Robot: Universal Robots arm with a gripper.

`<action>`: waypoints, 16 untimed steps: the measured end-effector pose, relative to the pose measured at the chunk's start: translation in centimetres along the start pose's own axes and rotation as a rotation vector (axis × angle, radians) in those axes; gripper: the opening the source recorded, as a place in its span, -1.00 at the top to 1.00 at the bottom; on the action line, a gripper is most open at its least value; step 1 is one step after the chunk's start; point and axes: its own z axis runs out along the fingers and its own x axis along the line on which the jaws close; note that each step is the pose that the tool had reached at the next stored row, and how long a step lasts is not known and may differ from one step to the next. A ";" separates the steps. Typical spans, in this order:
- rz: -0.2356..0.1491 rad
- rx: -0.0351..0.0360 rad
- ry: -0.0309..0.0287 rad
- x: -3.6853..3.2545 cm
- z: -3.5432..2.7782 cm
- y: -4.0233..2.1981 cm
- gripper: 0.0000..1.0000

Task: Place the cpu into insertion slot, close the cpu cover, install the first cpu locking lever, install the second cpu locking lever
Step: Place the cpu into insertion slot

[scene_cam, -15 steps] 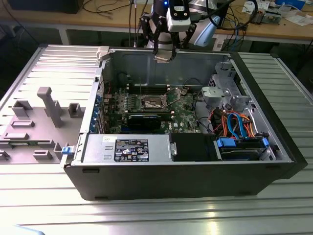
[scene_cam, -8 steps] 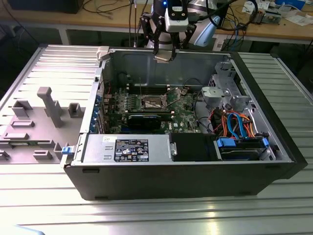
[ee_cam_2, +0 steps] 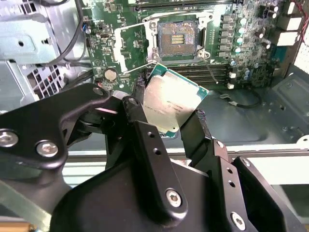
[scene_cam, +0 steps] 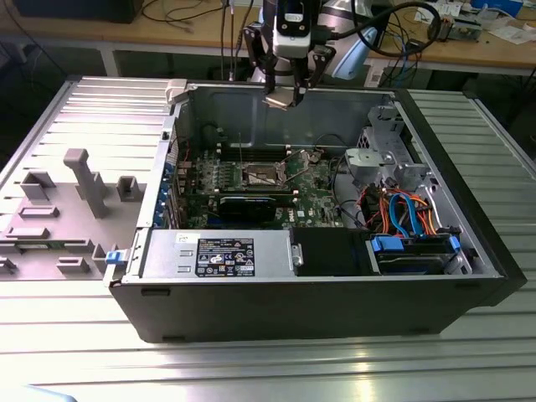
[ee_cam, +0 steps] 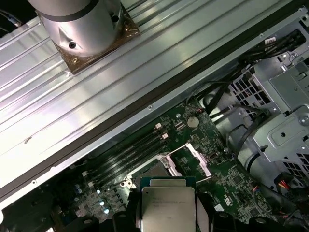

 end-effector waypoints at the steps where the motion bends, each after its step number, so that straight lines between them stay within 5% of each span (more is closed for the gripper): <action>1: 0.010 -0.0003 -0.0008 0.00 0.02 0.00 -0.09; 14: 0.013 -0.0002 -0.0012 0.00 0.02 0.00 -0.09; 16: 0.040 -0.0008 -0.0035 0.00 0.04 0.00 -0.09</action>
